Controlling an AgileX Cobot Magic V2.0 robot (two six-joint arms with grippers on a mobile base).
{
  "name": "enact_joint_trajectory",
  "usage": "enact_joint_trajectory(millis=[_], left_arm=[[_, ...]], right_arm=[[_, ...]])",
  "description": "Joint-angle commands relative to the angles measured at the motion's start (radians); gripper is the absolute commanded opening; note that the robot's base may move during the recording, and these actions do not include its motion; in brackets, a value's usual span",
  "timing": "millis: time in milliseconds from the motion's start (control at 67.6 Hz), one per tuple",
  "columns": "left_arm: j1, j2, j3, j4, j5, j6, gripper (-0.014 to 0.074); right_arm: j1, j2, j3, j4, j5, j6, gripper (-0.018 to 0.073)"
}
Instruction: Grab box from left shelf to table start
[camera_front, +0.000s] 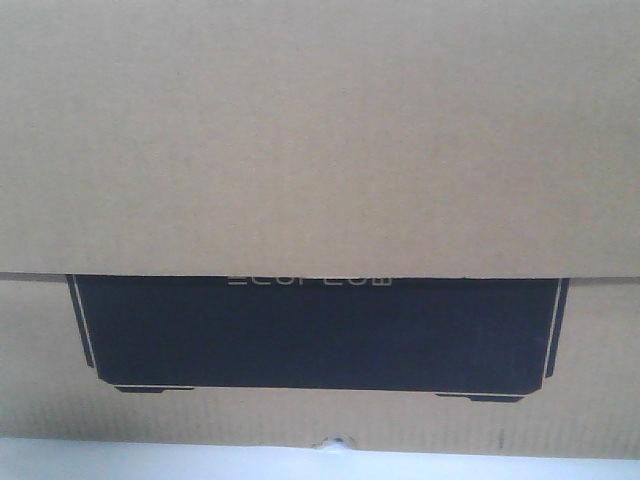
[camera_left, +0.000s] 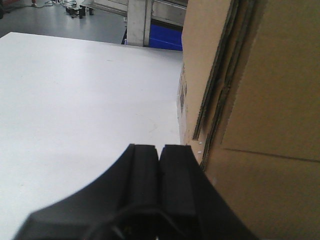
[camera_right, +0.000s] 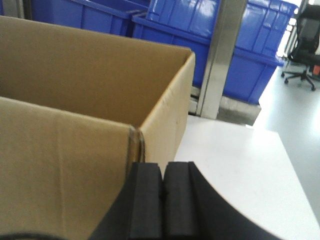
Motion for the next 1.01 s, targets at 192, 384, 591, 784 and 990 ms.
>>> enact_joint_trajectory(millis=[192,384,591,784,990], left_arm=[[0.0,-0.014,-0.003,-0.008,-0.077,0.002,-0.0093],[0.0,-0.014,-0.003,-0.008,-0.076,0.002,-0.0093],[0.0,-0.014,-0.003,-0.008,-0.076,0.002,-0.0093],[0.0,-0.014,-0.003,-0.008,-0.076,0.002,-0.0093],[0.0,-0.014,-0.003,-0.008,-0.076,0.002,-0.0093]], right_arm=[[-0.205,-0.071,0.196,0.062,-0.179,-0.003,0.0068],[-0.218,-0.074,0.29,0.062,-0.287,0.002,0.0068],[-0.218,-0.074,0.29,0.062,-0.302,0.002,0.0068],[-0.218,-0.074,0.29,0.062,-0.301,0.002,0.0068],[-0.218,-0.074,0.29,0.062,-0.301,0.002,0.0068]])
